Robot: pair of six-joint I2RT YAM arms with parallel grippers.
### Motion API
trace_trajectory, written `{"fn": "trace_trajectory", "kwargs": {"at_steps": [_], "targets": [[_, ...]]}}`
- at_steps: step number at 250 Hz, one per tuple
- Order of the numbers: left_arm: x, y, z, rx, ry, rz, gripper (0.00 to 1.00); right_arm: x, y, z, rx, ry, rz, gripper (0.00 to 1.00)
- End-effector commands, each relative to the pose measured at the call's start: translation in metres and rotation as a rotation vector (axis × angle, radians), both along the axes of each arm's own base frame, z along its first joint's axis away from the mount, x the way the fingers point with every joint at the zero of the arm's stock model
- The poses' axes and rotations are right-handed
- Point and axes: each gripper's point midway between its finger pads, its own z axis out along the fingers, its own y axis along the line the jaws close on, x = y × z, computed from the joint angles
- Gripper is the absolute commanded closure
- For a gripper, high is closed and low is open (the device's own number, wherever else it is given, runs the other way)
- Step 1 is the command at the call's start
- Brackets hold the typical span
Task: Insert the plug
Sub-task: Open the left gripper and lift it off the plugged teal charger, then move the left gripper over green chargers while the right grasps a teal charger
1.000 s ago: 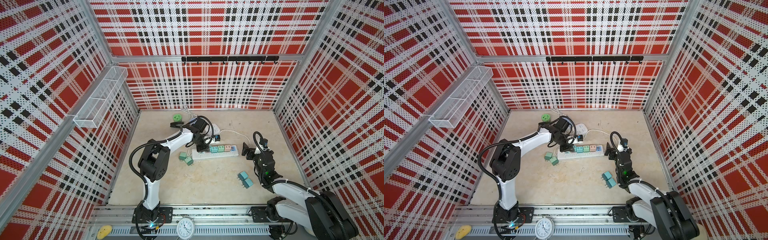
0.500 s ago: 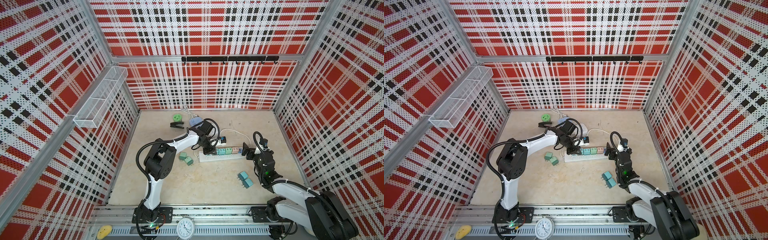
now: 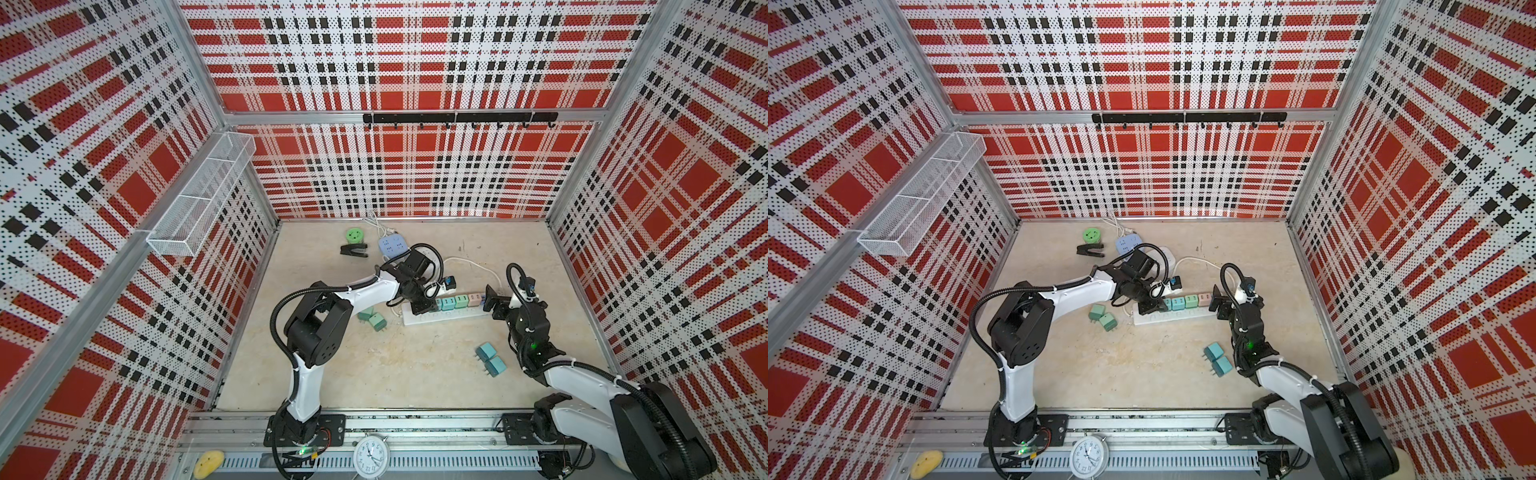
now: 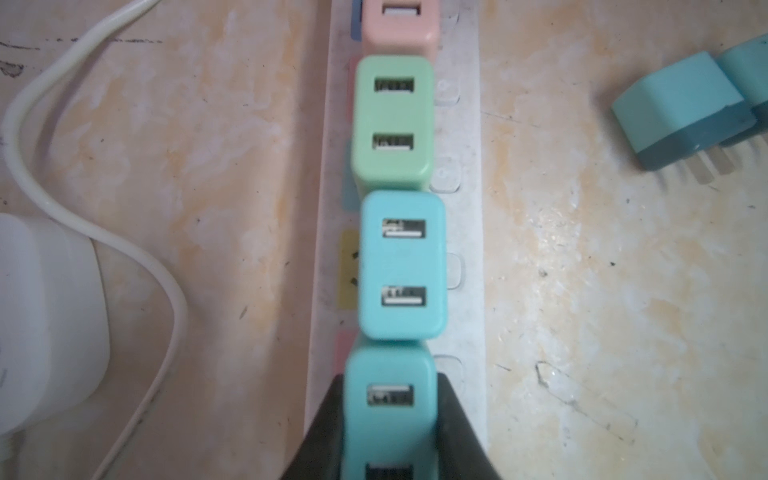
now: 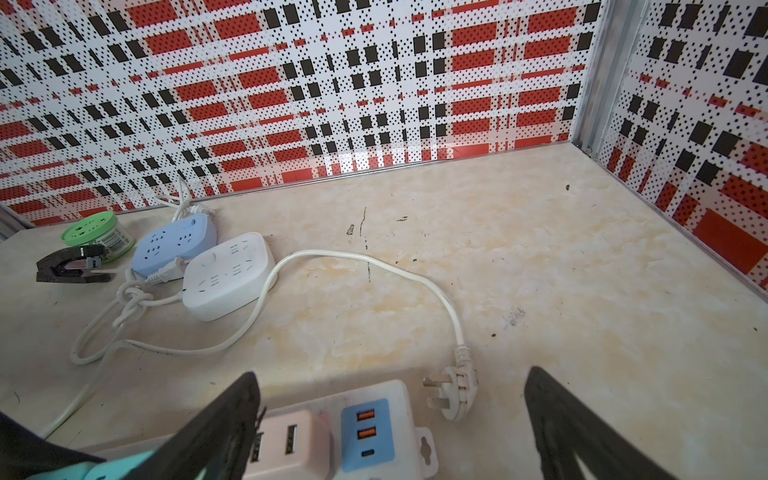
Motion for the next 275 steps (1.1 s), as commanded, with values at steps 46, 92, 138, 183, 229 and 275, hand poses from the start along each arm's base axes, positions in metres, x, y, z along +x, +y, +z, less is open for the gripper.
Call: {"fn": "trace_trajectory", "kwargs": {"at_steps": [46, 92, 138, 183, 229, 275], "targets": [[-0.005, 0.006, 0.009, 0.035, -0.026, 0.067, 0.45, 0.005, 0.001, 0.017, 0.026, -0.061, 0.002, 0.0], [0.008, 0.008, 0.109, -0.149, -0.16, 0.207, 0.01, 0.005, 0.002, 0.016, 0.026, -0.059, 0.009, 0.0], [0.025, 0.059, 0.229, -0.444, -0.251, 0.665, 0.01, 0.004, 0.001, 0.021, 0.024, -0.031, -0.001, 0.0], [0.003, 0.121, 0.23, -0.748, -0.025, 0.989, 0.01, -0.015, -0.013, 0.024, 0.215, 0.126, -0.12, 0.04], [-0.024, 0.194, 0.155, -0.642, -0.062, 1.225, 0.01, -0.053, -0.004, 0.005, 0.485, 0.307, -0.167, 0.08], [-0.059, 0.247, 0.117, -0.532, -0.138, 1.347, 0.01, -0.084, 0.024, -0.017, 0.495, 0.597, -0.104, 0.11]]}}
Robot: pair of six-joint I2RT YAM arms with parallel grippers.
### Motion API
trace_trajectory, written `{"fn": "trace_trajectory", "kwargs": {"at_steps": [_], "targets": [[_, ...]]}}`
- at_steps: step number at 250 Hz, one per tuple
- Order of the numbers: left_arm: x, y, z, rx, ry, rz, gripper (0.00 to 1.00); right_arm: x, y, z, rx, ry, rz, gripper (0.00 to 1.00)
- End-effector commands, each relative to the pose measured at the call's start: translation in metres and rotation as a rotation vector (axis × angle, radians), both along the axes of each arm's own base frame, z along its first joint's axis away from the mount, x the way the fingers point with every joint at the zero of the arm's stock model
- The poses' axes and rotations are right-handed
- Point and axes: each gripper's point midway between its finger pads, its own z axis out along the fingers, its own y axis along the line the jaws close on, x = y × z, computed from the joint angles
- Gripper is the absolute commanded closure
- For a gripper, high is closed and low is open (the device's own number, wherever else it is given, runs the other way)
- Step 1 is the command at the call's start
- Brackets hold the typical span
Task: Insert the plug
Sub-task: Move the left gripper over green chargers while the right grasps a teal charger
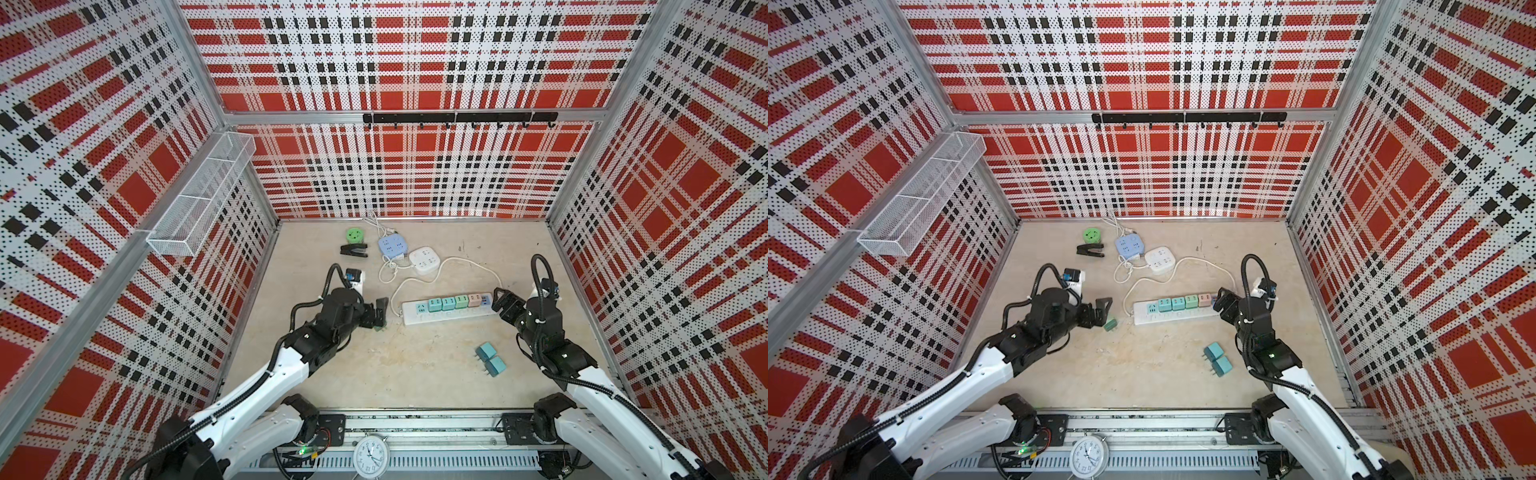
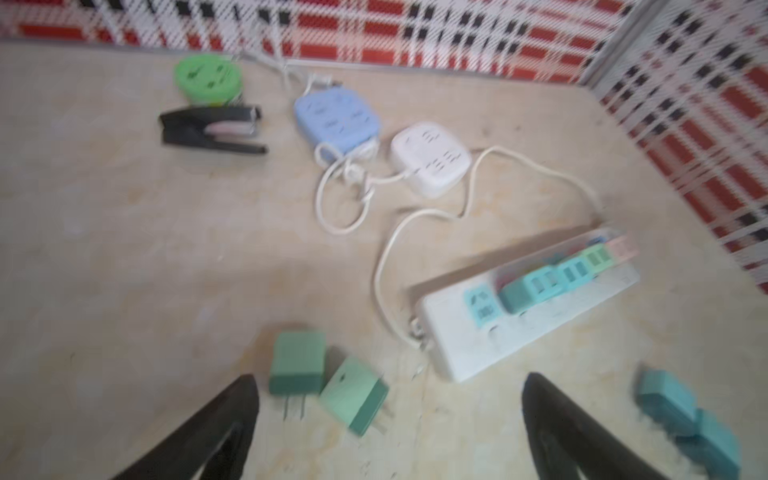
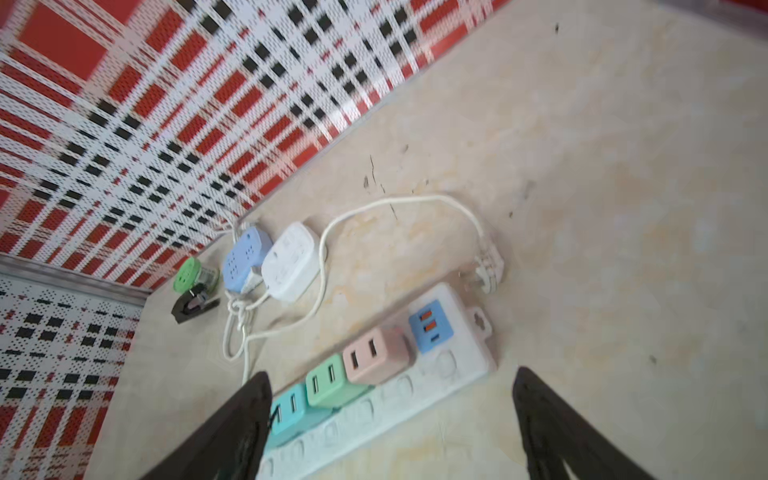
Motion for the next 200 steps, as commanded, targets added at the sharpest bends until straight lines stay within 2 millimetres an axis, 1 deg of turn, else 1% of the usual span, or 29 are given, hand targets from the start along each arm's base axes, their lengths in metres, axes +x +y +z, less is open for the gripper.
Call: {"fn": "trace_trajectory", "kwargs": {"at_steps": [1, 12, 25, 53, 61, 78, 100, 132, 172, 200], "targets": [[-0.009, 0.039, 0.011, -0.007, -0.053, 0.168, 0.01, -0.035, 0.013, -0.034, 0.06, 0.273, 0.042, 0.11], [-0.016, 0.048, 0.005, 0.006, -0.058, 0.192, 0.01, -0.045, 0.012, -0.041, 0.033, 0.333, 0.051, 0.11], [-0.022, 0.061, -0.007, 0.02, -0.066, 0.238, 0.01, -0.057, 0.007, -0.049, 0.017, 0.382, 0.045, 0.11], [-0.029, 0.088, -0.033, 0.064, -0.072, 0.343, 0.01, -0.073, 0.003, -0.058, 0.041, 0.395, 0.044, 0.11], [-0.03, 0.092, -0.036, 0.058, -0.065, 0.36, 0.01, -0.077, 0.002, -0.059, 0.045, 0.394, 0.042, 0.1], [-0.03, 0.086, -0.033, 0.06, -0.061, 0.321, 0.01, -0.085, -0.003, -0.062, 0.045, 0.396, 0.031, 0.1], [-0.027, 0.085, -0.03, 0.064, -0.085, 0.316, 0.01, -0.091, -0.004, -0.065, 0.045, 0.412, 0.037, 0.1], [-0.027, 0.08, -0.033, 0.057, -0.08, 0.285, 0.01, -0.097, -0.006, -0.074, 0.037, 0.456, 0.033, 0.11], [-0.027, 0.074, -0.035, 0.059, -0.066, 0.263, 0.01, -0.099, 0.009, -0.084, 0.085, 0.477, 0.095, 0.11], [-0.028, 0.071, -0.034, 0.058, -0.067, 0.247, 0.01, -0.101, 0.011, -0.09, 0.078, 0.499, 0.11, 0.1]]}}
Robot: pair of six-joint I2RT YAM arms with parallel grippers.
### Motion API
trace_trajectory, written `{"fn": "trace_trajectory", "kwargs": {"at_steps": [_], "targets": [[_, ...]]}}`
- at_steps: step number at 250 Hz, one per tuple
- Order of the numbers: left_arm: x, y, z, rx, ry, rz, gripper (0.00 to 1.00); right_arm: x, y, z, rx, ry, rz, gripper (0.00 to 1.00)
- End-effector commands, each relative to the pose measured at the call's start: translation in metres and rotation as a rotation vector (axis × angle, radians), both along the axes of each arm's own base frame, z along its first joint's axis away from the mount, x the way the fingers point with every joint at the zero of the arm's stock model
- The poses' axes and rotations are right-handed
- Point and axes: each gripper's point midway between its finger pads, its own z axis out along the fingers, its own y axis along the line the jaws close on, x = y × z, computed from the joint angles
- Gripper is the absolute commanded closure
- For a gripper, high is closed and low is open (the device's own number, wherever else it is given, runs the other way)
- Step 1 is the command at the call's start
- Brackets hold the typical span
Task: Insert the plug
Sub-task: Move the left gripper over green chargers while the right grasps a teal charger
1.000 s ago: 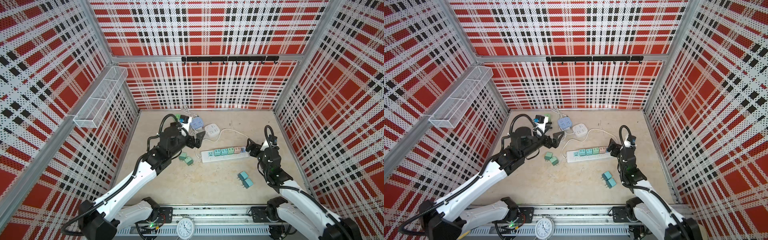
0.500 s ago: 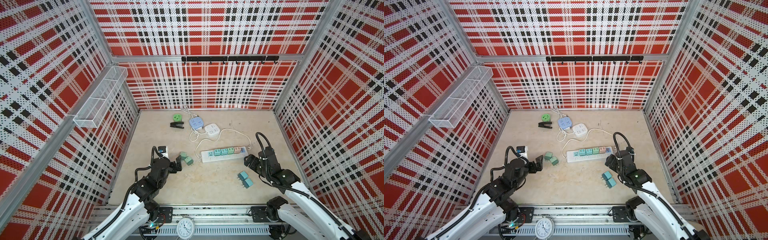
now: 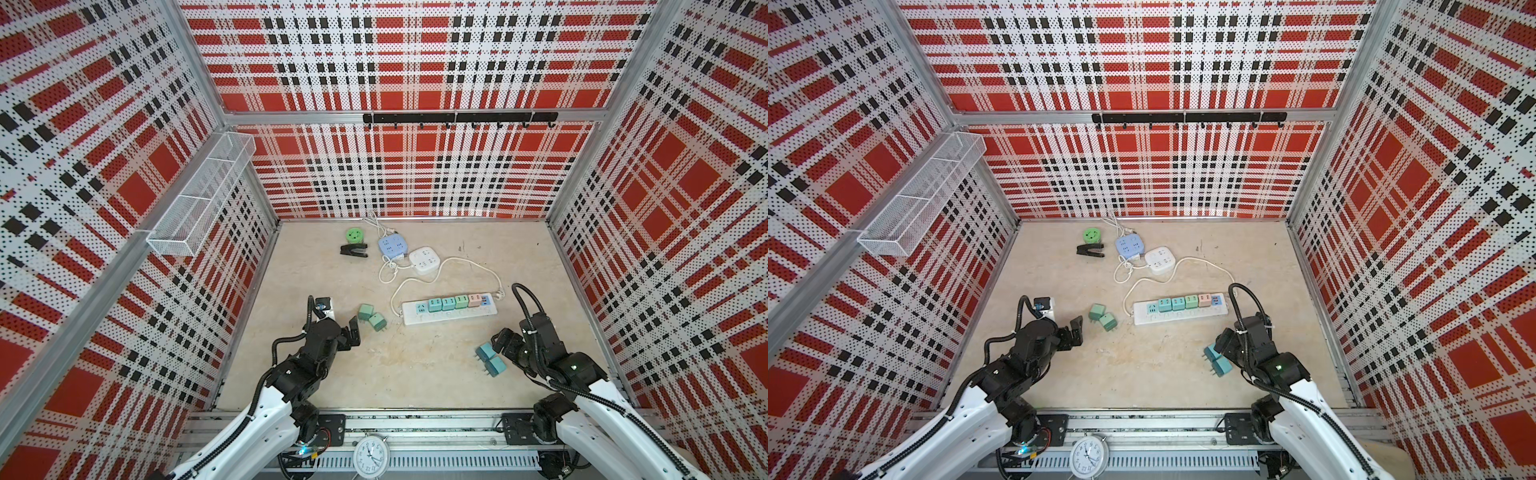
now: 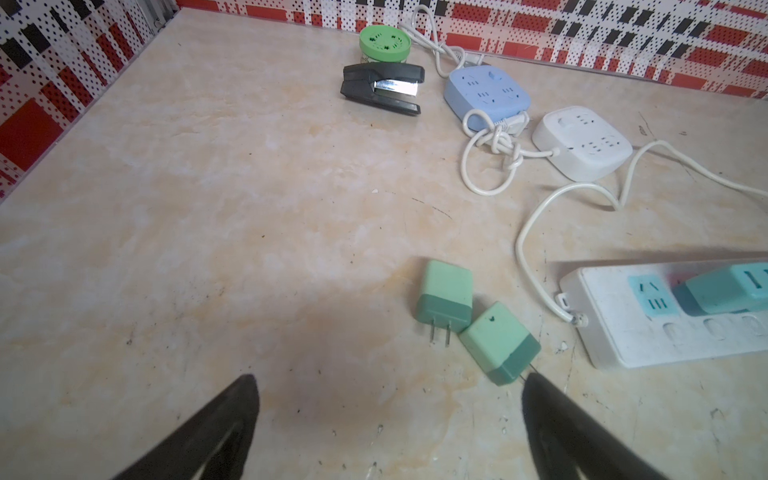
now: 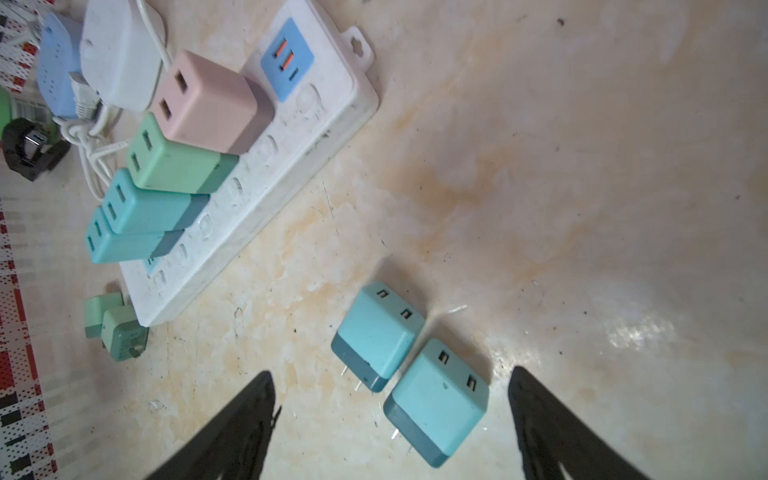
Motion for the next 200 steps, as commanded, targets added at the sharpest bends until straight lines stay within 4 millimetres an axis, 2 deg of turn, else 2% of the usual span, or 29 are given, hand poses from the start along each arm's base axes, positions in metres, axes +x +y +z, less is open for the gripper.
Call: {"fn": "trace_trajectory", "kwargs": {"at_steps": [1, 47, 89, 140, 200], "targets": [[0.001, -0.004, 0.007, -0.017, -0.026, -0.012, 0.01, -0.001, 0.008, -0.006, 0.029, 0.019, 0.025, 0.1], [-0.005, -0.009, 0.011, -0.017, -0.054, -0.036, 0.01, -0.002, 0.021, -0.017, 0.073, 0.039, 0.073, 0.1], [-0.008, -0.011, 0.013, -0.016, -0.066, -0.044, 0.01, 0.008, 0.025, -0.023, 0.038, 0.058, 0.115, 0.1], [-0.011, -0.008, 0.016, -0.023, -0.086, -0.037, 0.01, 0.018, 0.042, -0.036, 0.031, 0.094, 0.187, 0.11], [-0.011, -0.007, 0.017, -0.026, -0.092, -0.033, 0.01, 0.023, 0.077, -0.042, 0.001, 0.091, 0.301, 0.13]]}}
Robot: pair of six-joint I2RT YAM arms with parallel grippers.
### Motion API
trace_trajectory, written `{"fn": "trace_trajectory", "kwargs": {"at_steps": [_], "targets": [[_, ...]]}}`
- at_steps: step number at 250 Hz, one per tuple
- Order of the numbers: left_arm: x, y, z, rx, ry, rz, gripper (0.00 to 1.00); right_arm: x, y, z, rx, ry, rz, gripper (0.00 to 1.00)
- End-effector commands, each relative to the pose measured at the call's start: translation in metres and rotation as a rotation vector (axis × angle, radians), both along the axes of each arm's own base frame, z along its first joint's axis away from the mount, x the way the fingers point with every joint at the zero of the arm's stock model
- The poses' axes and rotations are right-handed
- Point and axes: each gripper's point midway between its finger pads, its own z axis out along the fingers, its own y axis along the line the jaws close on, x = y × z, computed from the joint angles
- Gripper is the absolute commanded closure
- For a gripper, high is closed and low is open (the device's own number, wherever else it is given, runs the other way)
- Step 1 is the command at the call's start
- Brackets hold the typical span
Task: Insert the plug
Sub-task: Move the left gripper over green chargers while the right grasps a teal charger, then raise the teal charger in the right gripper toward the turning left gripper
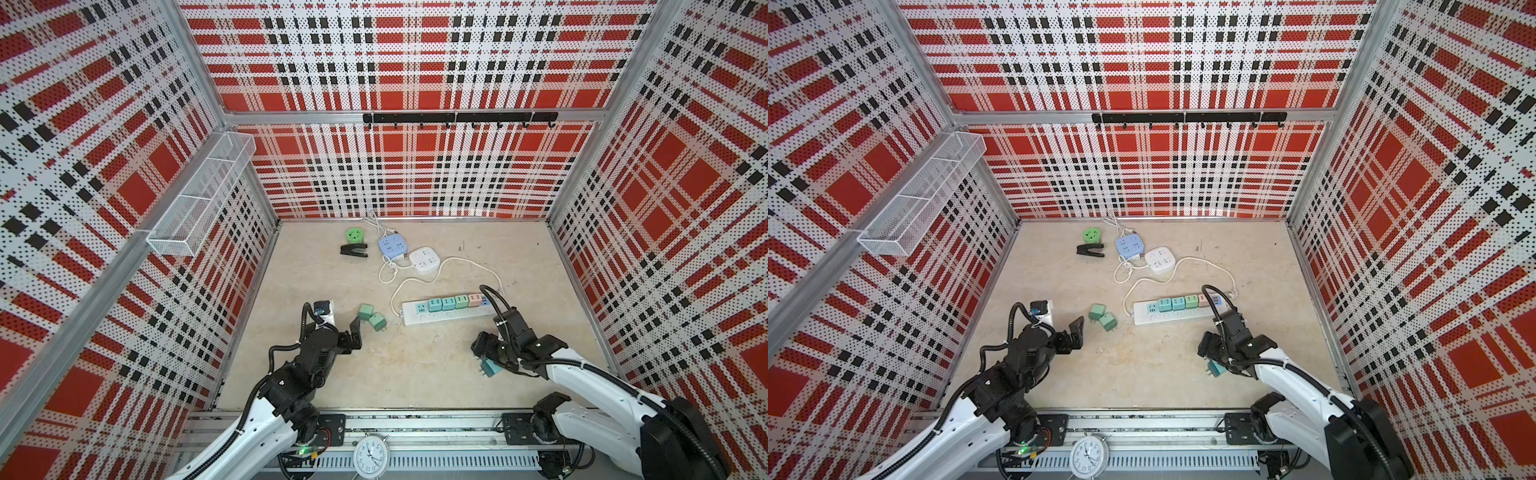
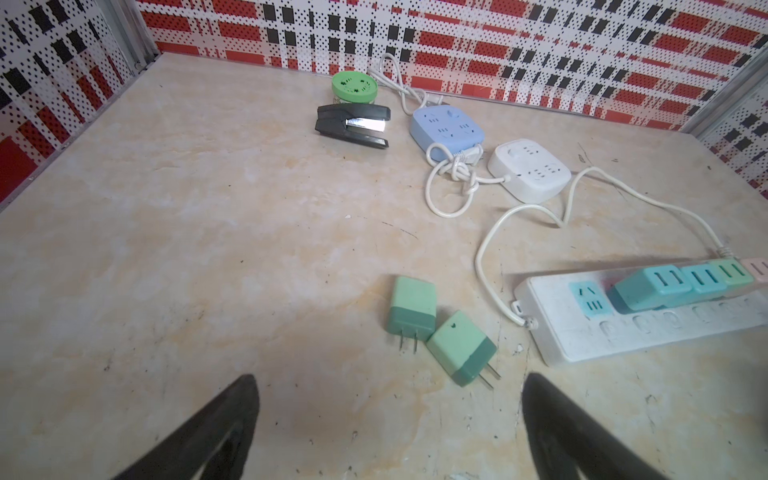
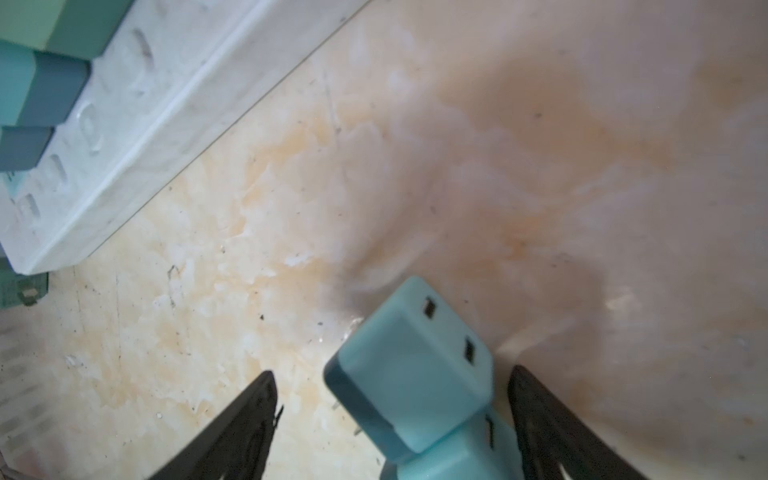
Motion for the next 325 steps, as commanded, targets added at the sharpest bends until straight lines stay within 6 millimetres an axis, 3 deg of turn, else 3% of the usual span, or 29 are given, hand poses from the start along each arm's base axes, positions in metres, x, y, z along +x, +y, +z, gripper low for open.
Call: {"fn": "trace_trajectory", "kwargs": {"at_steps": [1, 86, 158, 215, 271, 325], "targets": [[0.0, 0.005, -0.003, 0.01, 0.0, 0.026, 0.01, 0.015, 0.024, 0.008, 0.02, -0.056, 0.059, 0.13], [0.0, 0.003, -0.004, 0.013, 0.005, 0.018, 0.01, 0.016, 0.063, 0.009, -0.132, -0.075, 0.218, 0.14], [0.0, 0.003, -0.004, 0.014, 0.008, 0.017, 0.01, 0.023, 0.05, -0.001, -0.255, -0.083, 0.188, 0.13], [0.0, 0.002, -0.005, 0.016, 0.01, 0.018, 0.01, 0.035, 0.06, -0.003, -0.237, -0.104, 0.188, 0.13], [0.001, 0.002, -0.005, 0.017, 0.009, 0.014, 0.01, 0.043, 0.08, -0.014, -0.206, -0.092, 0.22, 0.24], [0.001, 0.001, -0.005, 0.018, 0.011, 0.011, 0.01, 0.036, 0.077, -0.021, -0.249, -0.075, 0.235, 0.3]]}}
